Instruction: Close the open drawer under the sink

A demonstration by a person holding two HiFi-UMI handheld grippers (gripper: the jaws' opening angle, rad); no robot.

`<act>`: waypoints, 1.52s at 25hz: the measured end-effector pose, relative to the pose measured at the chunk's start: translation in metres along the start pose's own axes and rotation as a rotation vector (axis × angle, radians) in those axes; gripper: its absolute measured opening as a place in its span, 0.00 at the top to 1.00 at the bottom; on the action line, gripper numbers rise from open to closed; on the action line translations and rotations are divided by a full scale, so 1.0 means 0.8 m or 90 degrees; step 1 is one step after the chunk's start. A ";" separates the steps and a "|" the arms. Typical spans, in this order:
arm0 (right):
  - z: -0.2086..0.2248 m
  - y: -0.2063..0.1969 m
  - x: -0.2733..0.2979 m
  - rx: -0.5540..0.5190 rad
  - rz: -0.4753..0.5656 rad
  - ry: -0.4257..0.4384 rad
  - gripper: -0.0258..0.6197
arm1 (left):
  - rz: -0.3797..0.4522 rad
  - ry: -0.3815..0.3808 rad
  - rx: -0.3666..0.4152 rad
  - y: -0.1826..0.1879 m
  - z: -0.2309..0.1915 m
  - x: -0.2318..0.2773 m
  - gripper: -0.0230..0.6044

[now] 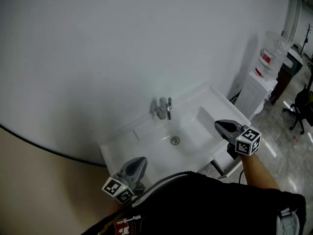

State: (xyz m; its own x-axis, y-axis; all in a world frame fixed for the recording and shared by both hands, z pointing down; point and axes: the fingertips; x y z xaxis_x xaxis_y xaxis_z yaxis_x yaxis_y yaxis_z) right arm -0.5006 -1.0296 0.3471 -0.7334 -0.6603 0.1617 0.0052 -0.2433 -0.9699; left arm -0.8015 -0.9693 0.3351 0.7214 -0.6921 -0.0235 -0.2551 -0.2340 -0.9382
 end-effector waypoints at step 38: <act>0.193 -0.244 -0.472 0.147 0.024 -0.250 0.96 | -0.299 -0.279 0.036 -0.292 0.363 0.340 0.97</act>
State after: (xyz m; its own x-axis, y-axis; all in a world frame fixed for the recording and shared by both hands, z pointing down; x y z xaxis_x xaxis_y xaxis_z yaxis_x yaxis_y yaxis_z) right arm -0.1194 -0.8424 0.5034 -0.4169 -0.8802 0.2267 0.2108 -0.3362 -0.9179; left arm -0.3586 -0.9042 0.4476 0.9472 -0.1786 0.2662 0.1773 -0.4000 -0.8992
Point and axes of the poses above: the fingertips, and each gripper's own axes: x forward along the fingers, z to its right, y out of its top, and after that the axes turned 8 degrees about y, right-handed
